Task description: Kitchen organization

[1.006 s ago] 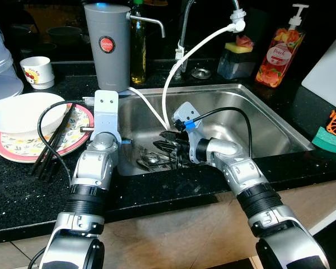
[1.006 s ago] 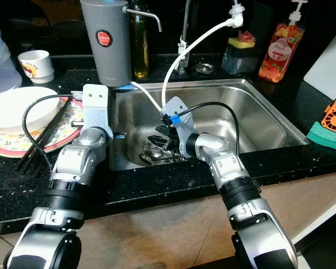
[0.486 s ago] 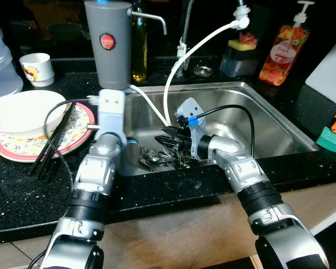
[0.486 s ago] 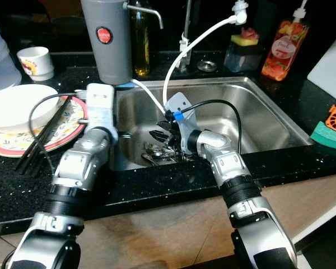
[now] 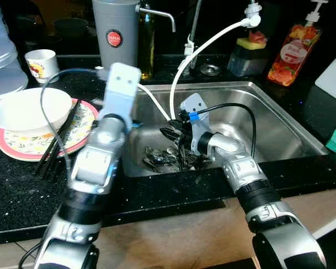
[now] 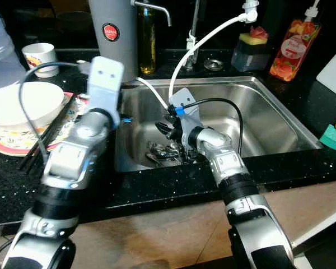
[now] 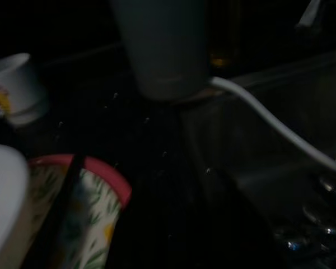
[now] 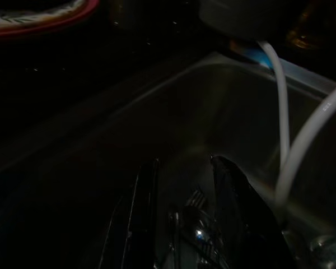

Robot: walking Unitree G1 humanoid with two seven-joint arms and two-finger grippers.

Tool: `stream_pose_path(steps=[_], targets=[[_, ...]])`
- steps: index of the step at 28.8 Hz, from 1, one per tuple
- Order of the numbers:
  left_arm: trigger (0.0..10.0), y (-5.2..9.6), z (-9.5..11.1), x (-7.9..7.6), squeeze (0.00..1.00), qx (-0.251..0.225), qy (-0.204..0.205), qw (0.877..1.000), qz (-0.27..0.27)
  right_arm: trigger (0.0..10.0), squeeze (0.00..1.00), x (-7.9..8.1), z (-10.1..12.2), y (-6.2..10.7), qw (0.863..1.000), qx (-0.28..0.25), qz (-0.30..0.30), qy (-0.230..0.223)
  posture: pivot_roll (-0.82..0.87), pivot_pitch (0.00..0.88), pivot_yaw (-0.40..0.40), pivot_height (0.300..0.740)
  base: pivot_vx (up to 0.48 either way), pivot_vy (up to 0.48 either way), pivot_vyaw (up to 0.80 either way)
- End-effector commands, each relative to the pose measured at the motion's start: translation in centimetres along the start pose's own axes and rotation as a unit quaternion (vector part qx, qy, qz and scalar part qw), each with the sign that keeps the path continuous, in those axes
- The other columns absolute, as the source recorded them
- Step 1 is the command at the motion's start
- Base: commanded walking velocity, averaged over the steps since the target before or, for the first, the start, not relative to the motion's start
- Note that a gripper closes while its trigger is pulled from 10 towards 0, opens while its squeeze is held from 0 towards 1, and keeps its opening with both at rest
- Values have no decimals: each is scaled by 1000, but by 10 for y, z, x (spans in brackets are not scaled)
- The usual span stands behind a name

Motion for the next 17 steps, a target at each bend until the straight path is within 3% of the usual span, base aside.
stream_pose_path(steps=[1, 11, 13, 17], targets=[[10000, 8, 7, 9, 1000, -21, -11, 1000, 15, 10000, 0, 0, 6, 0, 1000, -7, 2, 11, -9, 125, -46, 740, 0, 0, 0], [10000, 32, 18, 25, 1000, -73, -9, 997, 33, 10000, 0, 5, 7, 0, 1000, -12, 13, 14, -4, 124, -42, 740, 0, 0, 0], [10000, 41, 14, 28, 0, -88, 19, 996, 18, 10000, 0, 7, 7, 0, 1000, -12, 17, 15, -4, 125, -43, 740, 0, 0, 0], [10000, 51, 6, 38, 0, -98, 16, 995, 18, 10000, 0, 9, 6, 0, 1000, -13, 22, 17, 1, 125, -45, 740, 0, 0, 0]])
Point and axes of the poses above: a point about 5 cm out from each wrist's last joint towards the gripper, its own y axis pointing back from the gripper into the wrist, its own z axis along the axis of the wrist's last joint, x = y × z, the point moved 3 cm from there along -y, pointing out of the wrist towards the gripper, and after that the axes turned 3 degrees about y, right-handed, at the moved point
